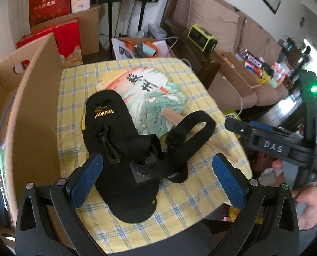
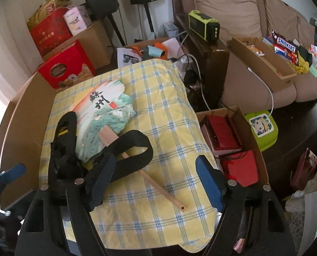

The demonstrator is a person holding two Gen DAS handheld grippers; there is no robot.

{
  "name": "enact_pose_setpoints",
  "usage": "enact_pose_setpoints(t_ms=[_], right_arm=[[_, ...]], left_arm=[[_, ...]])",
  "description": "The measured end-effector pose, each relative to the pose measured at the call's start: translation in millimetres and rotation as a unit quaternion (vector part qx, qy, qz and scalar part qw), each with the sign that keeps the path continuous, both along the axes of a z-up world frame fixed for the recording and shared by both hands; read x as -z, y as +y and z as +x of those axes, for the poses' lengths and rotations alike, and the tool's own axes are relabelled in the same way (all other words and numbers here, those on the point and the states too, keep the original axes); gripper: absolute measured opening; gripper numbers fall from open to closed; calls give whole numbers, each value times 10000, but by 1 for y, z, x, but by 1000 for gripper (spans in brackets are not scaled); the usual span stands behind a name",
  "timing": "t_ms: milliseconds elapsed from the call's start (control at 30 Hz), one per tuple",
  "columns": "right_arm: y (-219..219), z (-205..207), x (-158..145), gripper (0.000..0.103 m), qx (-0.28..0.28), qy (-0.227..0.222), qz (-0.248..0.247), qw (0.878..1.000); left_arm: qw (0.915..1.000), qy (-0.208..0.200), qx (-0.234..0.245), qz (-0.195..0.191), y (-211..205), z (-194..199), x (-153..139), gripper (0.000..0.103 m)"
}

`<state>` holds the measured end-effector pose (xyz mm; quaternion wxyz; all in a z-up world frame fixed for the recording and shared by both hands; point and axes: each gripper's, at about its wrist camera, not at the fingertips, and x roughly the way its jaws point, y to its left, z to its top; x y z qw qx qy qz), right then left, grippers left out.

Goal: Organize objects
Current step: 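Move the left gripper over the black sandal's strap on the table, then grasp the black sandal strap with the left gripper and lift it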

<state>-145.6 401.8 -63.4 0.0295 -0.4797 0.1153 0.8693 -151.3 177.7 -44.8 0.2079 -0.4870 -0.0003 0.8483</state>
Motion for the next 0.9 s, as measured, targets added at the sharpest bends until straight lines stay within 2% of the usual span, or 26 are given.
enact_pose_setpoints(t_ms=[100,233,300,400,567,633,733,767,900], right_arm=[[2,-9,10,71,4,-135,-132,9998],[5,-20,24,57,52,-315,-304,9990],[6,-25,30,55,69,-381,-385,9985],[7,-30,38,53,86,-436,-490,9978],[4,-35,44,31,32,-436,-487,9979],[2,-37,45,19,-20,-412,-448,9981],[-1,-37,47,11,-60,-352,-417,9985],[-2,-36,46,10,-58,-303,-391,9988],[-8,-31,35,8,-136,-73,-245,9996]], left_arm=[[9999,-105,-29,-90,5,-8,14,103],[9994,-202,-59,-264,10,-17,31,101],[9991,-237,-46,-360,13,-21,39,100],[9986,-325,-11,-422,15,-26,48,92],[9978,-447,38,-485,17,-32,57,58],[9975,-420,49,-570,18,-32,58,50],[9973,-367,50,-636,19,-30,57,30],[9973,-382,45,-625,19,-30,57,26],[9977,-219,-50,-640,17,-28,50,22]])
